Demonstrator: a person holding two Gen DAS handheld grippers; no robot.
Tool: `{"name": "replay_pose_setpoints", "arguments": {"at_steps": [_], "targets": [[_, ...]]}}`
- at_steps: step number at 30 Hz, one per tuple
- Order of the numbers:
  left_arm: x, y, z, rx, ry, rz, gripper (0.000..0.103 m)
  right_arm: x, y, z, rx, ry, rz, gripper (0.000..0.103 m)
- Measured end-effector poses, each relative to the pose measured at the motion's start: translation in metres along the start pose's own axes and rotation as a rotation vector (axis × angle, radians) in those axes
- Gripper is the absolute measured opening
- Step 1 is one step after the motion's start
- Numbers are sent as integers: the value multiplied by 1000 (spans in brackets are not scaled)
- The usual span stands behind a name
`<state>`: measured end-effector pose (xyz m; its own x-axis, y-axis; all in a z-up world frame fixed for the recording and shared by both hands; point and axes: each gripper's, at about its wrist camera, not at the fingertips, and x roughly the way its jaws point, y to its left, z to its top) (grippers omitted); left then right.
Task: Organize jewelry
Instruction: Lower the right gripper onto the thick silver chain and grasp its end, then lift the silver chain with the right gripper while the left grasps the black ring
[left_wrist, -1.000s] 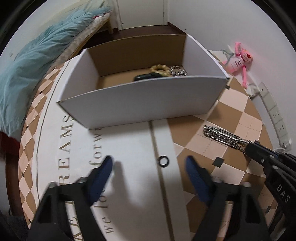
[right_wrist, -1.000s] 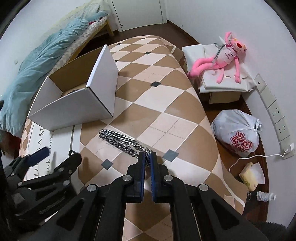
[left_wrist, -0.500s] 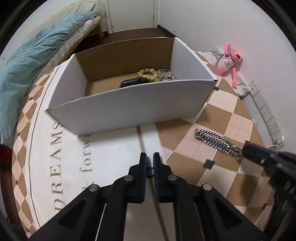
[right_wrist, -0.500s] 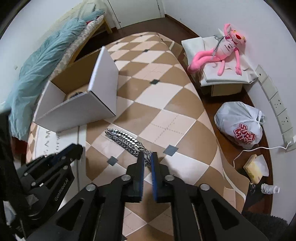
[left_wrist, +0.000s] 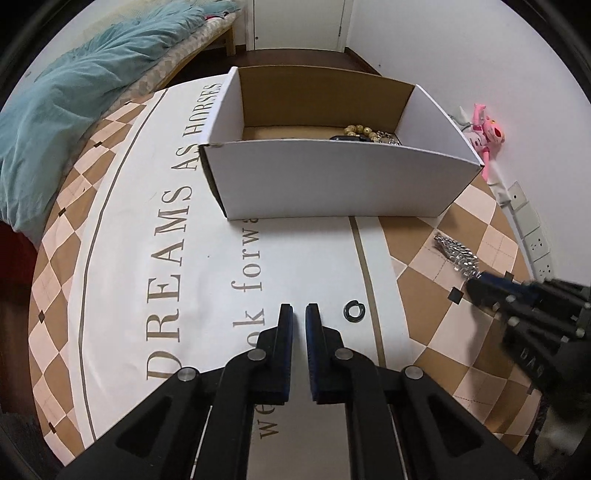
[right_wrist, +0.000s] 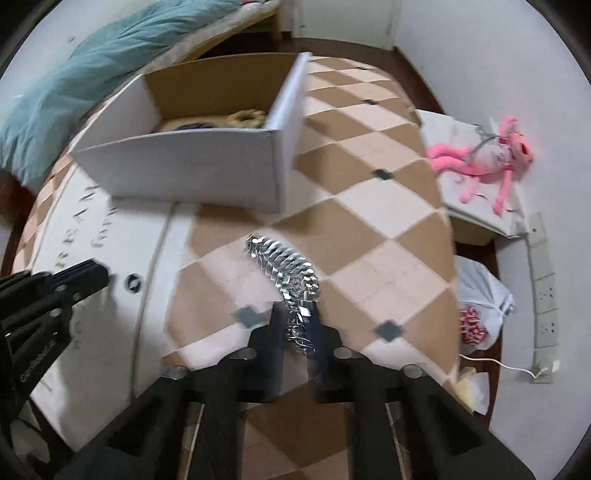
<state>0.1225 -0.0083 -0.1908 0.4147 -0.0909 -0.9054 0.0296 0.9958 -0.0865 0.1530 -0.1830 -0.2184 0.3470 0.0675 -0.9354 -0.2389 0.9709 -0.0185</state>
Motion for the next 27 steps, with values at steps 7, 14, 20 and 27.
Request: {"name": "replay_pose_setpoints", "arguments": {"at_steps": [7,14,20,27], "targets": [[-13,14,6,-43,-13,-56,5,-9,4,-6,79,-18,66,8],[-5,-1,3,-61,29,-100,50,-12,-11,-16,183,-23,109,8],[-1,-25,1,9,1,-17,75,-8,-23,-21,219,-21,106,8],[11,-37,-3,89,-26,52,46,-6,-25,-21,224,-21,99,8]]}}
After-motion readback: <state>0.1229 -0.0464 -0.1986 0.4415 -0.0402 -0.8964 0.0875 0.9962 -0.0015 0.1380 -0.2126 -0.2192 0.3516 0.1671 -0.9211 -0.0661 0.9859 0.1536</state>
